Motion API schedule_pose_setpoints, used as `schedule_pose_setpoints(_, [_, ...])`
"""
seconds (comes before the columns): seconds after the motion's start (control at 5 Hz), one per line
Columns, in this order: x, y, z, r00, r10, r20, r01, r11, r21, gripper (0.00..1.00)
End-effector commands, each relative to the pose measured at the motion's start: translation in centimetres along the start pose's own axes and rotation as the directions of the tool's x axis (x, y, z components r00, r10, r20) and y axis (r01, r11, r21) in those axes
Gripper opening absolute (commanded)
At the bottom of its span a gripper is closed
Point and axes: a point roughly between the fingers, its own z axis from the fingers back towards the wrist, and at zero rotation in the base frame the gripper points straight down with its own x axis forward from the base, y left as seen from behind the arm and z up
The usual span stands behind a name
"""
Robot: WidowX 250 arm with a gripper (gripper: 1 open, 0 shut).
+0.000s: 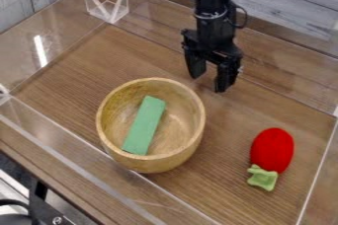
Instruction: Move the red object to the right side of the table
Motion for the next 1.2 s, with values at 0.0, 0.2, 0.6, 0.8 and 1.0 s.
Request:
schedule_pose_setpoints(0.0, [0.4,-0.2,2.9,0.993,-0.084,0.078,0.082,0.996,0.023,0.00])
schedule_pose_setpoints(0.2, [0.1,0.2,3.0,0.985,-0.159,0.072,0.159,0.987,0.006,1.00])
schedule_pose_setpoints(0.6, [-0.6,-1.8,2.3,0.991,-0.105,0.081,0.105,0.994,0.001,1.00])
schedule_pose_setpoints(0.8, [-0.6,-2.5,1.9,0.994,-0.065,0.086,0.065,0.998,0.003,1.00])
schedule_pose_setpoints(1.0, [-0.6,-3.1,1.7,0.995,-0.025,0.093,0.025,1.000,0.006,1.00])
